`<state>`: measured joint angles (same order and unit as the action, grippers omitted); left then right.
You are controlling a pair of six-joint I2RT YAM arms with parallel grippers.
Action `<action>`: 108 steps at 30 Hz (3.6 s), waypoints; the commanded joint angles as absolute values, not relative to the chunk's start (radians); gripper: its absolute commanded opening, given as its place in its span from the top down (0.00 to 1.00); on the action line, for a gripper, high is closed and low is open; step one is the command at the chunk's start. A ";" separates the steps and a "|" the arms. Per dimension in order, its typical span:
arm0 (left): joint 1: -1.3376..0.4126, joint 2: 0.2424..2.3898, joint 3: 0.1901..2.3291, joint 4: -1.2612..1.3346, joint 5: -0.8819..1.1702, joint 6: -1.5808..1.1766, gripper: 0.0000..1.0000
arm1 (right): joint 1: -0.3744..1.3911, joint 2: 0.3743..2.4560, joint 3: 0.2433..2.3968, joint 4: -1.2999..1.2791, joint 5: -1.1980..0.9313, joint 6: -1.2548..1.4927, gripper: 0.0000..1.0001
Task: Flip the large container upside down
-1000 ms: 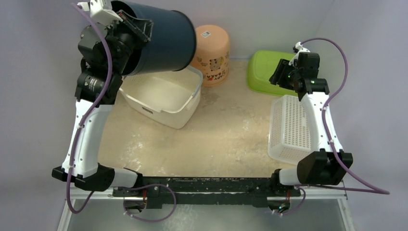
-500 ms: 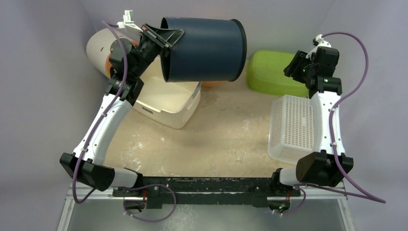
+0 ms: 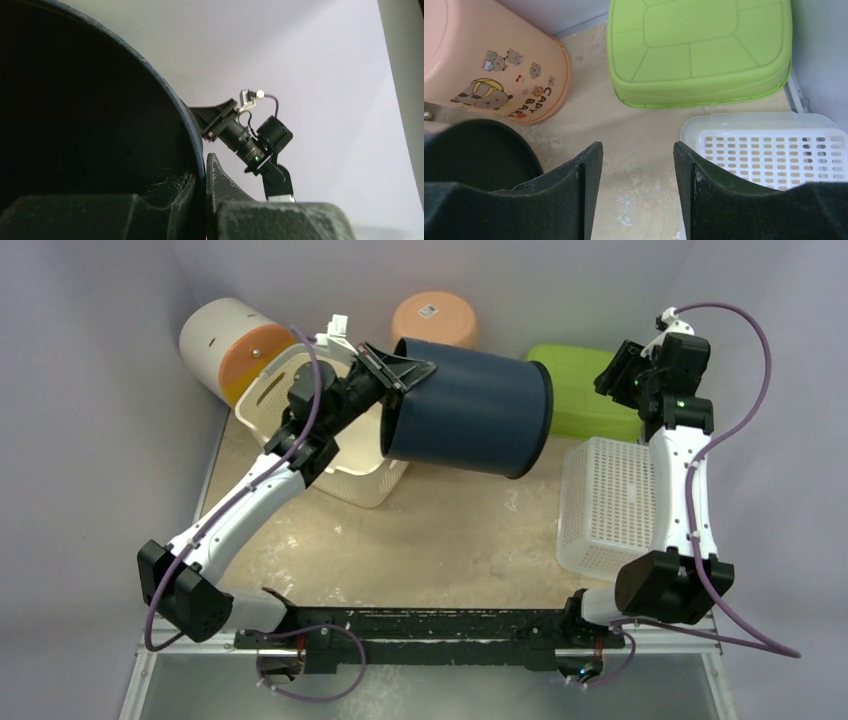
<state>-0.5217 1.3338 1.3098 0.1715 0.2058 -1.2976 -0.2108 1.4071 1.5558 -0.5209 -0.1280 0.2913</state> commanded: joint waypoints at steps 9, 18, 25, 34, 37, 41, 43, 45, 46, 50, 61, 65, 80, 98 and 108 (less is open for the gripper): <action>-0.674 1.389 1.346 0.651 0.167 -1.431 1.00 | -0.224 1.387 1.555 -0.485 -0.135 0.272 0.43; -0.732 1.487 1.230 0.905 0.160 -1.527 1.00 | -0.225 1.391 1.551 -0.486 -0.134 0.268 0.43; -0.752 1.539 1.118 1.026 0.144 -1.526 1.00 | -0.227 1.372 1.527 -0.486 -0.115 0.263 0.43; -0.754 1.599 0.982 1.129 0.131 -1.527 1.00 | -0.226 1.346 1.493 -0.492 -0.094 0.263 0.42; -0.753 1.594 0.958 1.100 0.135 -1.489 1.00 | -0.227 1.335 1.481 -0.504 -0.086 0.266 0.42; -0.753 1.570 0.938 0.981 0.129 -1.420 1.00 | -0.228 1.298 1.425 -0.520 -0.075 0.277 0.43; -0.752 1.555 0.938 0.900 0.125 -1.369 1.00 | -0.228 1.278 1.381 -0.529 -0.068 0.280 0.43; -0.749 1.541 0.944 0.813 0.123 -1.315 1.00 | -0.229 1.254 1.339 -0.543 -0.063 0.282 0.43; -0.749 1.534 0.949 0.763 0.122 -1.286 1.00 | -0.228 1.242 1.319 -0.551 -0.058 0.283 0.43; -0.740 1.525 0.971 0.596 0.099 -1.189 1.00 | -0.229 1.191 1.242 -0.579 -0.013 0.288 0.43; -0.722 1.596 0.944 0.447 0.075 -1.124 1.00 | -0.229 1.111 1.143 -0.615 -0.045 0.307 0.43; -0.721 1.613 0.969 0.367 0.076 -1.073 1.00 | -0.229 1.114 1.137 -0.617 -0.059 0.304 0.43; -0.722 1.622 0.995 0.096 -0.024 -0.953 1.00 | -0.225 1.109 1.095 -0.593 -0.361 0.205 0.44; -0.722 1.729 1.026 -0.125 -0.078 -0.842 0.88 | -0.194 1.104 1.070 -0.470 -0.892 0.283 0.46; -0.721 1.724 1.037 -0.134 -0.087 -0.824 0.62 | -0.194 1.082 1.219 -0.593 -0.661 0.252 0.45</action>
